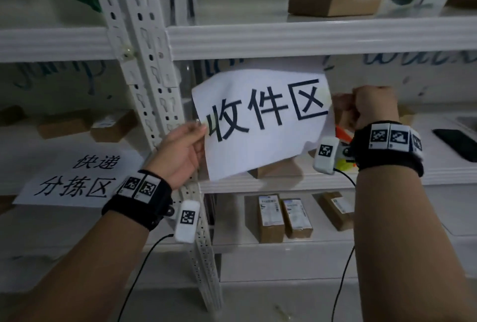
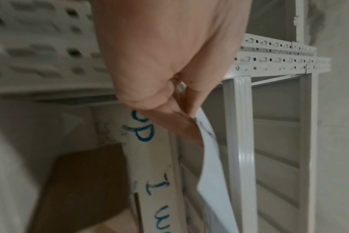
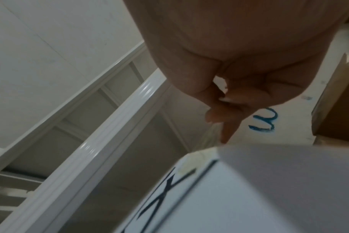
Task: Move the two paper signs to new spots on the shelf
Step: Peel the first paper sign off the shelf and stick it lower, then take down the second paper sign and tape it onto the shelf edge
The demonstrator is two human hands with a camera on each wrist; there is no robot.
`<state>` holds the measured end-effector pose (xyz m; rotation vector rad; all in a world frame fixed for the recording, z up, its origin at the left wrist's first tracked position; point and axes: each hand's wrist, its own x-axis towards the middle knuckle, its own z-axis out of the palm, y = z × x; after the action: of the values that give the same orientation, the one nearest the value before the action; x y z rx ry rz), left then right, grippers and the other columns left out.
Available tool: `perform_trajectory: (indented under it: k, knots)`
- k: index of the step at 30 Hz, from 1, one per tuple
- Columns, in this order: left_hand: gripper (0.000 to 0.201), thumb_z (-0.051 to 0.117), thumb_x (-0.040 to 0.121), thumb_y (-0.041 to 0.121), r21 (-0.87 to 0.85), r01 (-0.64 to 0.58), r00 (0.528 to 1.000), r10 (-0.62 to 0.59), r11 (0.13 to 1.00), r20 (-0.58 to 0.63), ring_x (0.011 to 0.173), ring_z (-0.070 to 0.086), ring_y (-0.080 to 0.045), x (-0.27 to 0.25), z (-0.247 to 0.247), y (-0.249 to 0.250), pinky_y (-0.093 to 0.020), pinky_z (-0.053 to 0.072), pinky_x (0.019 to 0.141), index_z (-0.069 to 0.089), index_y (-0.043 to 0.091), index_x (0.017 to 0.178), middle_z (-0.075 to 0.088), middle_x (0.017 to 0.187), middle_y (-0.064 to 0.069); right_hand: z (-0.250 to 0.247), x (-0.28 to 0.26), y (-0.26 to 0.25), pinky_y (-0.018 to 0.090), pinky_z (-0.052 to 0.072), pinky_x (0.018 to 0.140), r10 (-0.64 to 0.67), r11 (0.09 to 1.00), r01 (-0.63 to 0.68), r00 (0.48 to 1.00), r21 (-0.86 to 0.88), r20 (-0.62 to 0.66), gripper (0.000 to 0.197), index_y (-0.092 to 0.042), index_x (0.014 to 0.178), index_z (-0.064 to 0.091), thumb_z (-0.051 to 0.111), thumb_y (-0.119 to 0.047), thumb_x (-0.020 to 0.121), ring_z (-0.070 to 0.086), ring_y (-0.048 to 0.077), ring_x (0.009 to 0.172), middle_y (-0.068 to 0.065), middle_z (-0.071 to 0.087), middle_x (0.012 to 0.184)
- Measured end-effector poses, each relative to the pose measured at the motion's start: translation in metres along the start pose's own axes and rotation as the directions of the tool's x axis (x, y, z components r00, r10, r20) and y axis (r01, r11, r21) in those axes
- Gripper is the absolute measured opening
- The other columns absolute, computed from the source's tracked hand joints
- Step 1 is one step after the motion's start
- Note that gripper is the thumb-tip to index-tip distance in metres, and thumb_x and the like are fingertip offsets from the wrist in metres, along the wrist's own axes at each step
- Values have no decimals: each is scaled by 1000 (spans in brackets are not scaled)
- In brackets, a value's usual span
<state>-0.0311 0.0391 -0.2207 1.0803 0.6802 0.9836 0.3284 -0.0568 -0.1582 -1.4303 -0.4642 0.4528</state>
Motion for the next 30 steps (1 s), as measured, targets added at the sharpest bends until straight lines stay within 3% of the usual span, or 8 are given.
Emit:
perform_trajectory:
  k: [4, 7, 11, 13, 16, 19, 25, 30]
  knots:
    - [38, 67, 103, 6, 7, -7, 990, 8, 1000, -139, 102, 78, -25, 25, 32, 2, -41, 65, 93, 58, -4, 139, 78, 119, -18, -15, 15, -9, 29, 60, 68, 39, 988, -25, 995, 153, -92, 27, -5, 98, 73, 47, -4, 99, 76, 18, 56, 17, 83, 90]
    - [39, 70, 99, 0, 28, 33, 966, -25, 999, -256, 88, 80, -25, 52, 47, 2, -43, 67, 84, 57, -3, 136, 78, 114, -21, -23, 24, -16, 36, 54, 82, -49, 982, 42, 998, -182, -38, 38, 5, 89, 73, 52, -19, 109, 77, 40, 103, 25, 74, 83]
    - [34, 63, 101, -7, 116, 114, 945, -72, 987, -320, 84, 75, -30, 78, 61, 3, -42, 67, 67, 57, -6, 135, 71, 124, -27, -18, 43, 3, 44, 51, 87, -82, 925, 103, 994, -366, 74, 41, 3, 95, 74, 55, -30, 110, 72, 49, 105, 30, 74, 94]
    - [35, 54, 99, -15, 116, 156, 936, -109, 981, -335, 93, 77, -37, 95, 55, -4, -56, 66, 79, 58, -8, 133, 70, 125, -30, -8, 56, 14, 41, 59, 92, -163, 913, 199, 978, -356, 130, 33, -2, 98, 75, 60, -30, 107, 74, 45, 109, 22, 81, 97]
    - [27, 48, 97, -19, 150, 197, 941, -144, 969, -306, 104, 75, -41, 90, 65, -3, -63, 57, 100, 68, 0, 99, 72, 111, -33, 8, 58, 12, 40, 61, 96, -120, 865, 205, 971, -457, 208, 37, -1, 109, 73, 58, -34, 106, 74, 41, 113, 19, 80, 114]
    - [30, 51, 102, -16, 192, 202, 948, -142, 961, -284, 89, 74, -34, 79, 75, 0, -49, 61, 93, 58, 6, 84, 70, 101, -26, 14, 42, 2, 37, 62, 94, -69, 790, 206, 966, -578, 251, 43, -7, 136, 65, 54, -36, 107, 73, 36, 115, 13, 75, 126]
    - [30, 59, 105, -6, 189, 250, 957, -213, 950, -196, 111, 74, -37, 65, 74, 14, -51, 60, 99, 53, -13, 134, 70, 129, -27, 40, 52, 10, 44, 67, 71, 167, 890, -69, 969, -450, 182, 75, -15, 138, 65, 86, -42, 71, 76, 35, 114, 16, 71, 136]
    - [62, 66, 105, 13, 387, 221, 973, -174, 895, -155, 106, 65, -25, 55, 71, 24, -39, 51, 101, 33, -1, 155, 67, 120, -14, 75, -10, -24, 45, 61, 88, 133, 889, 9, 952, -458, 276, 56, -14, 136, 59, 69, -46, 90, 73, 29, 107, 9, 68, 129]
